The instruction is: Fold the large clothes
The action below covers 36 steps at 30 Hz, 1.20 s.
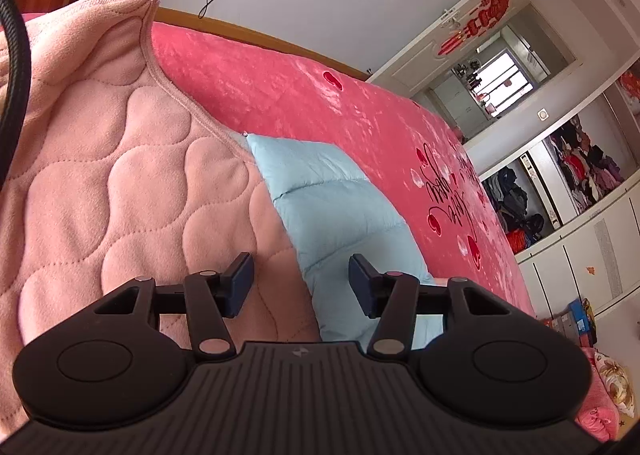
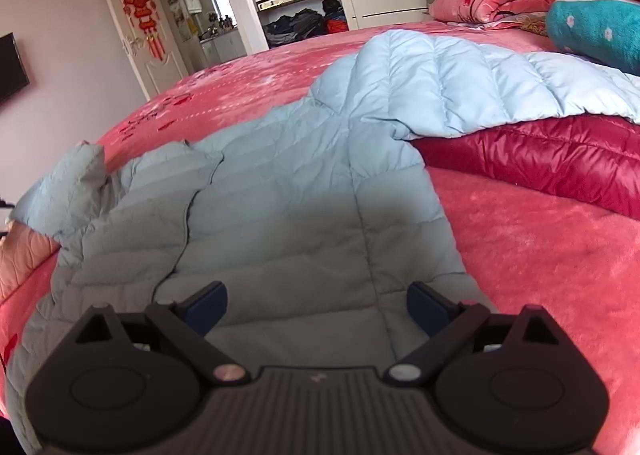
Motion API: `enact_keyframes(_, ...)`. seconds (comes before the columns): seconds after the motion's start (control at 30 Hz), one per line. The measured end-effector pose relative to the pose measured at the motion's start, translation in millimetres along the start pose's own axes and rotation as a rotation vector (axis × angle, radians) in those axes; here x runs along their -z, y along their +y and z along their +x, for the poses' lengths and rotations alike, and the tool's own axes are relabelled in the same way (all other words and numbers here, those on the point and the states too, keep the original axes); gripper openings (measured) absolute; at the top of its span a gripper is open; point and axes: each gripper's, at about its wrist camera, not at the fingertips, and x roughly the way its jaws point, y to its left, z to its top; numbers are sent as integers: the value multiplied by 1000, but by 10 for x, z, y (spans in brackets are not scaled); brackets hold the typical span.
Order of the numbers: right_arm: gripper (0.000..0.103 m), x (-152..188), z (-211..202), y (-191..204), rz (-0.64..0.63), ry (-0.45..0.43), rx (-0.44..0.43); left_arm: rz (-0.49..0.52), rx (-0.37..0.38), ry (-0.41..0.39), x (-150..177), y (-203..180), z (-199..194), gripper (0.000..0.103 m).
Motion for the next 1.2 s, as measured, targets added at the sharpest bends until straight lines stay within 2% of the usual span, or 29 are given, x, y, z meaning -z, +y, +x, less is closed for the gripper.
enact_keyframes(0.17,99,44,47,51,-64,12,11,7,3,-26,28,14,-43,61)
enact_keyframes(0.33,101,44,91,62,-79,16,5,23,-15,-37,24,9,74,33)
enact_keyframes(0.43,101,25,109,57,-71,13,3,35,-26,-52,34,-18,93,11)
enact_keyframes(0.5,101,19,110,53,-67,8,1,44,-15,-67,49,-68,51,5)
enact_keyframes(0.6,101,10,114,52,-64,6,3,69,7,-108,61,-186,-114,3)
enact_keyframes(0.83,101,-30,63,-15,-22,-27,3,201,67,-211,115,-509,-634,2)
enact_keyframes(1.03,101,-83,21,-121,53,-58,-4,303,98,-221,281,-734,-944,2)
enact_keyframes(1.2,101,-115,4,-195,101,-71,-14,391,179,-245,488,-1081,-1248,1)
